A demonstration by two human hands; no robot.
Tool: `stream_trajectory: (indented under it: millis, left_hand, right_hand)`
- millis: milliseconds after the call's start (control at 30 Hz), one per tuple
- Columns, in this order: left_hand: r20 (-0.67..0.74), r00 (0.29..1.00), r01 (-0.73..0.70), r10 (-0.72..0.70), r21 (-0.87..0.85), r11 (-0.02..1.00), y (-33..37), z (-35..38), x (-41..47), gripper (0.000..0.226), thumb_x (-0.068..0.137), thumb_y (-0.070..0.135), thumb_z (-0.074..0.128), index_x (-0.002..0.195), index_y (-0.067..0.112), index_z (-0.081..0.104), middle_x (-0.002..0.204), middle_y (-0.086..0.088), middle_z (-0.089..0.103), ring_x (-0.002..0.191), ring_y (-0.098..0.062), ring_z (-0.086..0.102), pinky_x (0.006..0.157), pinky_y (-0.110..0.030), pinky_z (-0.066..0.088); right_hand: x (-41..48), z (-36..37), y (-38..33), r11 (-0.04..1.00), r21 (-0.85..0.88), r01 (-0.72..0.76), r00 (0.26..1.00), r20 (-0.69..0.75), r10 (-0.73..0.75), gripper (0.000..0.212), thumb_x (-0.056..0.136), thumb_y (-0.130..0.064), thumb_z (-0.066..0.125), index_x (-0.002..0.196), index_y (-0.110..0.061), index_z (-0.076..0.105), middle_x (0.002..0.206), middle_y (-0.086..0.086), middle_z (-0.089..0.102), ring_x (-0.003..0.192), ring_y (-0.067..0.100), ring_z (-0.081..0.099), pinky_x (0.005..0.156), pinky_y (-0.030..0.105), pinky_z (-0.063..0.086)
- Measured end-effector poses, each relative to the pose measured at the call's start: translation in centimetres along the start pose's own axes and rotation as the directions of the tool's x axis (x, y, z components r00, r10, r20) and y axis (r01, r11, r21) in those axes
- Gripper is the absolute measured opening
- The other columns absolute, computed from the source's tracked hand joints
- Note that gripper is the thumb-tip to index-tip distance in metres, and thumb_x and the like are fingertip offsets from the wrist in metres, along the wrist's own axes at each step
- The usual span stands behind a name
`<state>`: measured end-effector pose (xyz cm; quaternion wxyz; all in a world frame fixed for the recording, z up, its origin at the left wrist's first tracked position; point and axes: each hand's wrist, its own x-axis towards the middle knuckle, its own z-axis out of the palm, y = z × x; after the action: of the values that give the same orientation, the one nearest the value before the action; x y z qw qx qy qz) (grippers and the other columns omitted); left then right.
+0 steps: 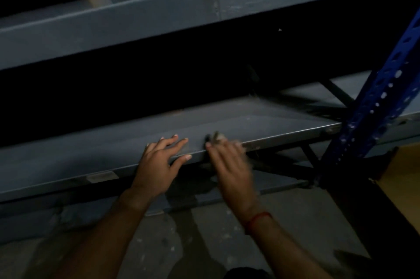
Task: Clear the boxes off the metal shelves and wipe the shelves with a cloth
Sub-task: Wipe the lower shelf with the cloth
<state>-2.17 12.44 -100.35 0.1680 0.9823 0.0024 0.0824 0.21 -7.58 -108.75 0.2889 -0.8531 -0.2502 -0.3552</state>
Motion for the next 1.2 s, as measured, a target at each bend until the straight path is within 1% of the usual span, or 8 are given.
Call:
stream_trajectory:
  millis: [200,333,500,600,700,900,1067,1200]
  left_hand:
    - [0.114,0.993,-0.009,0.010,-0.010,1.000,-0.7,-1.2,0.0,0.057,0.090,0.050,0.044,0.143,0.032,0.053,0.152,0.004,0.048,0.136,-0.029,0.044,0.115,-0.037,0.032]
    - [0.158,0.984,-0.082,0.085,-0.026,0.996,-1.4,-1.7,0.4,0.051,0.098,0.048,0.045,0.149,0.038,0.043,0.159,0.008,0.036,0.147,-0.022,0.029,0.119,-0.031,0.020]
    - [0.198,0.962,-0.172,0.187,-0.091,0.981,-3.0,-2.9,0.0,0.055,0.102,0.025,0.054,0.154,0.028,0.036,0.162,0.009,0.029,0.151,-0.014,0.022,0.123,-0.028,0.014]
    - [0.160,0.964,-0.212,0.212,-0.019,0.977,-6.1,-4.1,-2.1,0.056,0.101,0.028,0.058,0.153,0.025,0.038,0.158,0.006,0.037,0.148,-0.015,0.030,0.123,-0.030,0.019]
    - [0.020,0.974,-0.225,0.224,0.109,0.968,-10.7,-5.1,-4.1,0.045,0.097,0.027,0.061,0.141,0.016,0.056,0.142,-0.005,0.057,0.131,-0.028,0.054,0.113,-0.040,0.037]
    - [-0.084,0.953,-0.274,0.289,0.154,0.949,-15.2,-5.6,-4.8,0.045,0.093,0.034,0.042,0.124,0.018,0.070,0.127,-0.002,0.069,0.113,-0.027,0.065,0.095,-0.034,0.045]
    - [-0.102,0.960,-0.237,0.262,0.208,0.949,-15.9,-6.1,-4.2,0.038,0.090,0.033,0.053,0.123,0.024,0.071,0.122,-0.001,0.069,0.102,-0.031,0.065,0.084,-0.045,0.051]
    - [-0.111,0.956,-0.237,0.272,0.256,0.937,-15.8,-5.5,-4.7,0.043,0.094,0.036,0.044,0.126,0.022,0.069,0.125,-0.003,0.068,0.103,-0.031,0.064,0.086,-0.046,0.051]
  right_hand:
    - [2.2,-0.4,-1.7,0.976,0.029,0.216,0.957,0.192,-0.217,0.055,0.094,-0.004,0.043,0.149,-0.005,0.042,0.145,0.013,0.053,0.135,0.028,0.047,0.120,0.042,0.028]
    - [1.0,-3.3,3.0,0.997,-0.082,0.005,0.995,0.100,0.004,0.054,0.093,-0.004,0.053,0.147,-0.005,0.044,0.149,0.016,0.046,0.139,0.031,0.043,0.121,0.049,0.025]
    - [0.6,-0.4,-0.6,0.985,-0.079,-0.153,0.987,0.041,0.156,0.063,0.082,0.017,0.062,0.141,-0.004,0.052,0.145,0.014,0.051,0.140,0.029,0.042,0.122,0.053,0.021]
    - [1.0,3.9,-7.5,0.999,-0.031,-0.016,0.996,0.090,0.018,0.054,0.091,0.007,0.045,0.142,-0.007,0.052,0.148,0.010,0.050,0.142,0.024,0.041,0.123,0.048,0.019]
    - [1.3,7.8,-14.1,0.999,0.040,-0.018,0.991,0.131,0.013,0.050,0.092,-0.011,0.057,0.141,-0.008,0.053,0.145,0.010,0.053,0.139,0.025,0.043,0.122,0.047,0.023]
    - [2.4,4.3,-8.4,0.936,-0.101,0.338,0.926,0.215,-0.312,0.041,0.103,-0.001,0.047,0.144,-0.005,0.049,0.146,0.012,0.052,0.134,0.028,0.049,0.117,0.047,0.033]
    - [0.0,-1.9,0.4,0.960,-0.246,-0.133,0.989,0.036,0.146,0.055,0.093,0.000,0.056,0.146,-0.007,0.046,0.151,0.012,0.045,0.144,0.035,0.036,0.121,0.054,0.021]
    - [0.4,-0.1,-0.7,0.951,-0.167,-0.259,0.964,-0.109,0.243,0.046,0.091,0.009,0.054,0.136,-0.003,0.055,0.140,0.017,0.054,0.138,0.036,0.041,0.117,0.059,0.026]
